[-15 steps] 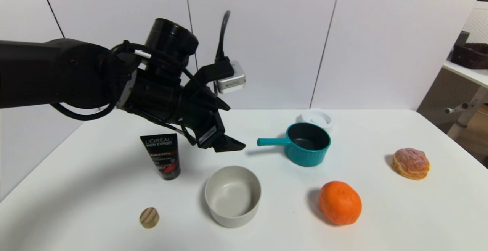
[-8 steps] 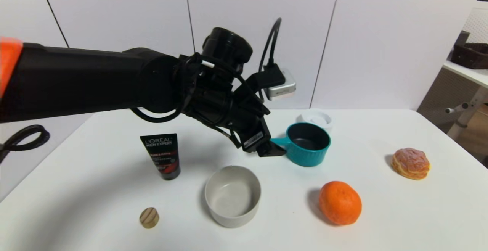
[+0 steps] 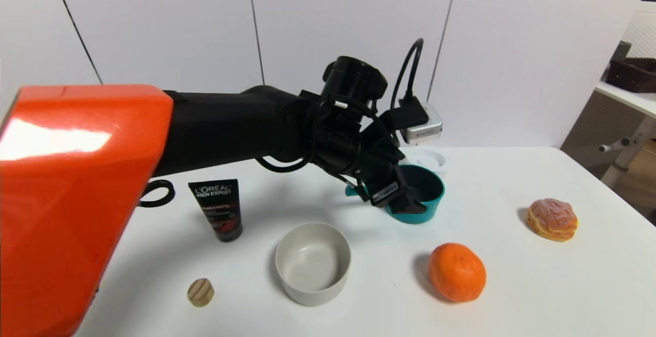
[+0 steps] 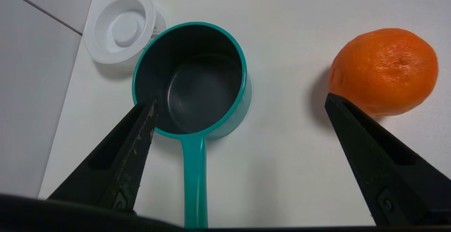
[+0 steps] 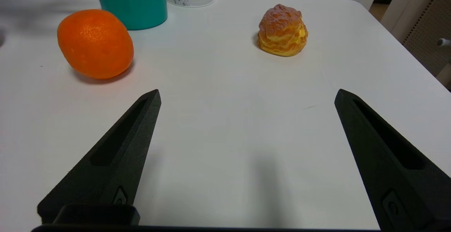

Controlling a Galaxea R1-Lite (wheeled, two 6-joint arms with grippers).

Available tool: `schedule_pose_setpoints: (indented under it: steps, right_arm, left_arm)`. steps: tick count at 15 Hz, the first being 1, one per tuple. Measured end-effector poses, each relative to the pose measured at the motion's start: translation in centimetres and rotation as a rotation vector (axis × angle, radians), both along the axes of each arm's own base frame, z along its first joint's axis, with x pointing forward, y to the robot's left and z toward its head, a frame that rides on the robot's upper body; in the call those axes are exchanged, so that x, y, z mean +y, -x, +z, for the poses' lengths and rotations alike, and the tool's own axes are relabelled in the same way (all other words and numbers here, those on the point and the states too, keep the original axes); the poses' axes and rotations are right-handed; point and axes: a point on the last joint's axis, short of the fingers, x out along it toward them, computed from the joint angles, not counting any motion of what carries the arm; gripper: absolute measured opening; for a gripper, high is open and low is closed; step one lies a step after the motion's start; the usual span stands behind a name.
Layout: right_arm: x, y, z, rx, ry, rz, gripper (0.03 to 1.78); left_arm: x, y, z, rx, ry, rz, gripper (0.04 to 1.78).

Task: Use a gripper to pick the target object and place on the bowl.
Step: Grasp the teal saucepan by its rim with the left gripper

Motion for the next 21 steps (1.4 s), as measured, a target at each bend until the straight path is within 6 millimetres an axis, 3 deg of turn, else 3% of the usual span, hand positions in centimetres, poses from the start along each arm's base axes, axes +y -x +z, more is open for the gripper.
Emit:
schedule_pose_setpoints:
  steps: [5, 11, 21]
  right_arm:
    - [0.0, 0.0, 0.0, -0.001, -0.001, -0.001, 1.71]
    - [0.0, 0.0, 0.0, -0.001, -0.001, 0.0, 1.71]
    - [0.0, 0.0, 0.0, 0.0, -0.001, 0.0, 1.71]
  left_arm:
    - [-1.8, -1.9, -3.4, 0.008, 0.012, 0.006, 1.69]
    - [-2.7, -3.1, -6.0, 0.014, 0.011, 0.007, 1.69]
    - [-3.1, -3.3, -7.2, 0.024, 0.0, 0.003, 1.69]
